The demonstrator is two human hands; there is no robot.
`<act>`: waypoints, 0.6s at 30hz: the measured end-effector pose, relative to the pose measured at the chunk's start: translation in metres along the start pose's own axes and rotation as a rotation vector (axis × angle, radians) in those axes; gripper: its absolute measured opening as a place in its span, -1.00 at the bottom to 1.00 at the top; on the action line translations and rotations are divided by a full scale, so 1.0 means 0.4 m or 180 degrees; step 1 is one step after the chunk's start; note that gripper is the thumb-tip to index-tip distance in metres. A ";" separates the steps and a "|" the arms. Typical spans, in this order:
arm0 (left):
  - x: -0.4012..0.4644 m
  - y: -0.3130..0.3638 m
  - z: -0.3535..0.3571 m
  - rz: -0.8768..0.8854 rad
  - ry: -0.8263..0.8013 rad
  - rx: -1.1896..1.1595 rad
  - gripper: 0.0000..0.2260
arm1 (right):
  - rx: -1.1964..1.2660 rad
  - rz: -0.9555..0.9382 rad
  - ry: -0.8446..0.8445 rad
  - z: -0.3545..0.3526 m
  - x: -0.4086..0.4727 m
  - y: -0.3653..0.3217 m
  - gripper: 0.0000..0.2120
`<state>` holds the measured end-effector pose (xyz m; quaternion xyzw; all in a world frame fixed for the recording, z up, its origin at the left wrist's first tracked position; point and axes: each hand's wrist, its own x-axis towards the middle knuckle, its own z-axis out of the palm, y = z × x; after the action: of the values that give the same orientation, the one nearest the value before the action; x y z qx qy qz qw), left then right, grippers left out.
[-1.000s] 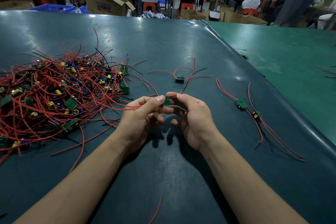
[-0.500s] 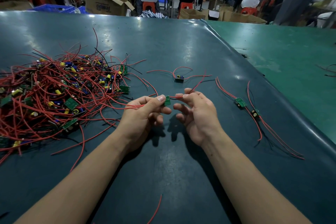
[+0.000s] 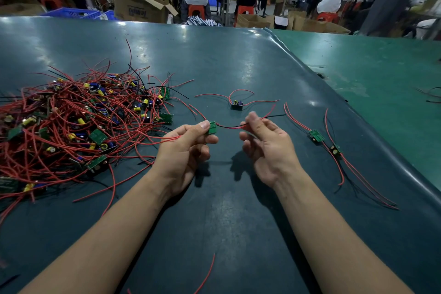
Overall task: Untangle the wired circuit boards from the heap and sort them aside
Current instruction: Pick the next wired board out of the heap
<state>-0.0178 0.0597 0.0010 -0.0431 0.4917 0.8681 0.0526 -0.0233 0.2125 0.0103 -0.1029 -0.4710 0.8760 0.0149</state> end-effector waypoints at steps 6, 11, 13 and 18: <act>-0.006 0.000 0.003 -0.0015 -0.0119 0.0087 -0.83 | 0.0659 -0.0005 -0.0285 0.002 0.000 -0.003 -0.82; -0.004 -0.003 0.002 0.0089 -0.0144 0.0139 -0.83 | 0.0435 0.0115 -0.0244 0.001 0.005 0.013 -0.96; -0.008 -0.011 0.000 0.0207 -0.0229 0.0270 -0.86 | -0.0061 0.0517 -0.0461 0.005 -0.005 0.024 -0.86; -0.010 -0.021 -0.005 0.0341 -0.0338 0.0502 -0.90 | -0.0801 0.0330 -0.0500 0.007 -0.014 0.032 -0.85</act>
<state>-0.0127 0.0619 -0.0066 0.0336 0.5565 0.8294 0.0353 -0.0177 0.2024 0.0023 -0.0593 -0.5709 0.8150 -0.0801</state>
